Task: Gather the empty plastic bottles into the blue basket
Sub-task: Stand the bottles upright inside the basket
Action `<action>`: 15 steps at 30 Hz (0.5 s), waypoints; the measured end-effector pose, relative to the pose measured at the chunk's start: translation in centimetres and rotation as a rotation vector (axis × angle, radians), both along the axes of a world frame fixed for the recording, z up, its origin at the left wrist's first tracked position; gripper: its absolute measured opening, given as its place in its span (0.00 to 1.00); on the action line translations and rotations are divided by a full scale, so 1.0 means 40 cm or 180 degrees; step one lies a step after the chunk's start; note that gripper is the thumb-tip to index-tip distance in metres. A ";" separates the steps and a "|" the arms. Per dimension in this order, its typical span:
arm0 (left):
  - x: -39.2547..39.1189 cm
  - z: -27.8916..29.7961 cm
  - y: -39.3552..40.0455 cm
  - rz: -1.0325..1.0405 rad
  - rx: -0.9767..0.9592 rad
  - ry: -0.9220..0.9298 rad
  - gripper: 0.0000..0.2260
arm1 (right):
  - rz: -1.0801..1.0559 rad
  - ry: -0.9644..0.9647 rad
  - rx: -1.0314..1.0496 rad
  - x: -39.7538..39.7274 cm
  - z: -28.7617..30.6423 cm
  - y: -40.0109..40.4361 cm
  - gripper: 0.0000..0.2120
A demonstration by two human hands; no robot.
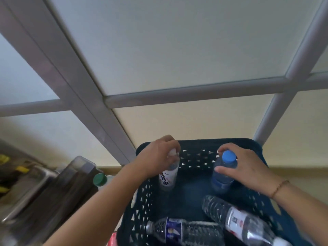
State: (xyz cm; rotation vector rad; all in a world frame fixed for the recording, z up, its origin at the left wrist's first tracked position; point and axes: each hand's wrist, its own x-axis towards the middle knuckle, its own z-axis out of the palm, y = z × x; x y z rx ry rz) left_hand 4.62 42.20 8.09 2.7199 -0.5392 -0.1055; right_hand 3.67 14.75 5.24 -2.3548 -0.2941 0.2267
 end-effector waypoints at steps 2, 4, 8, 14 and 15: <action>-0.011 0.005 0.026 0.0200 -0.0076 -0.0003 0.06 | -0.0041 -0.0008 -0.0088 -0.005 0.000 0.007 0.22; -0.022 0.012 0.048 0.0408 -0.0089 0.0017 0.06 | -0.0084 -0.0925 -0.0371 -0.026 0.028 0.037 0.24; -0.049 0.013 0.079 0.0791 -0.0207 0.0010 0.06 | 0.0761 -0.2109 -0.0055 -0.088 0.063 0.218 0.21; -0.086 -0.019 0.110 0.1397 -0.0578 -0.0316 0.06 | 0.0779 0.0293 -0.0409 -0.015 -0.092 0.442 0.42; -0.089 -0.024 0.113 0.1421 -0.0611 -0.0348 0.07 | 0.0699 0.0277 -0.0298 -0.009 -0.106 0.458 0.39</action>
